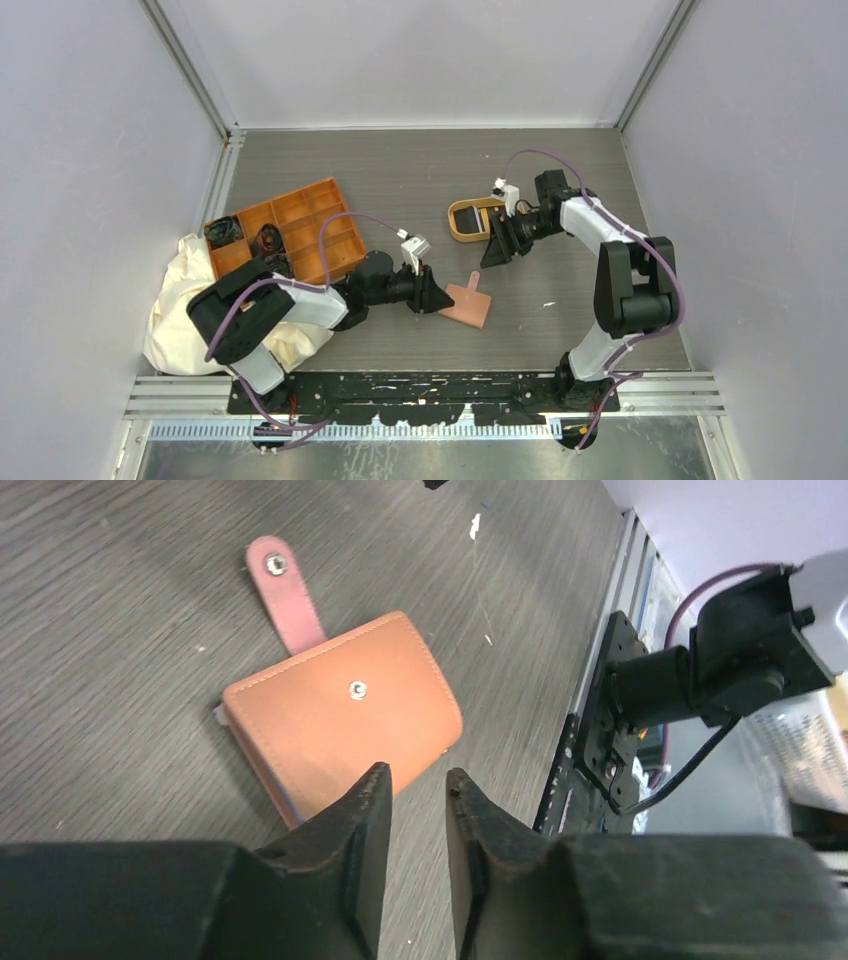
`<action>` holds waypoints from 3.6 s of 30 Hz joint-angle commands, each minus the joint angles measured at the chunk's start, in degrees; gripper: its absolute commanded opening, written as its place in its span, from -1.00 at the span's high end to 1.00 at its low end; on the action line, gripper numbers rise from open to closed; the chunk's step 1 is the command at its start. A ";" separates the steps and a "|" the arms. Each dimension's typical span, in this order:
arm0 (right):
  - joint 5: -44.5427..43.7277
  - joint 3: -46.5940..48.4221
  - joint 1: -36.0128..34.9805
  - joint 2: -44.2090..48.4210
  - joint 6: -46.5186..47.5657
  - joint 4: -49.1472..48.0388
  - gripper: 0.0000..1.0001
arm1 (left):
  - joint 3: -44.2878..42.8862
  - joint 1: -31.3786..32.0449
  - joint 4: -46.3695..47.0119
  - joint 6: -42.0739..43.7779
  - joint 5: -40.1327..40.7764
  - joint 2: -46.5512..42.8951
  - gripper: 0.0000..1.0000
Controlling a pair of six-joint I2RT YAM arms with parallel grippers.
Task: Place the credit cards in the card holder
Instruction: Close the card holder at the center of the board.
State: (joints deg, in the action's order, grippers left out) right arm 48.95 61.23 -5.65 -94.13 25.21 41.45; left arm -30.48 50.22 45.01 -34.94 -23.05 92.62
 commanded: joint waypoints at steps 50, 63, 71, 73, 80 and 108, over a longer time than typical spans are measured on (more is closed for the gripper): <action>-4.37 11.65 -8.47 -17.14 -2.42 6.26 0.58 | -5.73 -2.00 6.91 -11.82 -4.19 14.18 0.92; -3.14 11.80 -7.81 -15.92 -0.52 7.74 0.67 | -6.41 -2.05 5.57 -11.39 -4.55 14.51 0.94; -2.44 11.74 -7.62 -14.91 -0.27 7.75 0.61 | -6.79 -1.96 5.08 -11.37 -4.71 15.10 0.95; -2.41 11.80 -7.51 -14.86 -0.33 7.74 0.61 | -6.87 -1.96 5.11 -11.38 -4.68 15.09 0.95; -2.28 11.69 -7.39 -14.60 -0.65 7.52 0.57 | -6.96 -1.88 4.82 -11.38 -4.77 14.97 0.95; -0.43 11.78 -7.38 -14.33 -0.02 8.10 0.61 | -7.51 -1.88 4.25 -11.38 -5.33 15.45 0.97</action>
State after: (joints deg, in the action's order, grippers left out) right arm 46.72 71.05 -13.26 -111.15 24.10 48.64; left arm -36.34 48.05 48.56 -47.35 -27.14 107.57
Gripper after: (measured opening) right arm 0.207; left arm 0.020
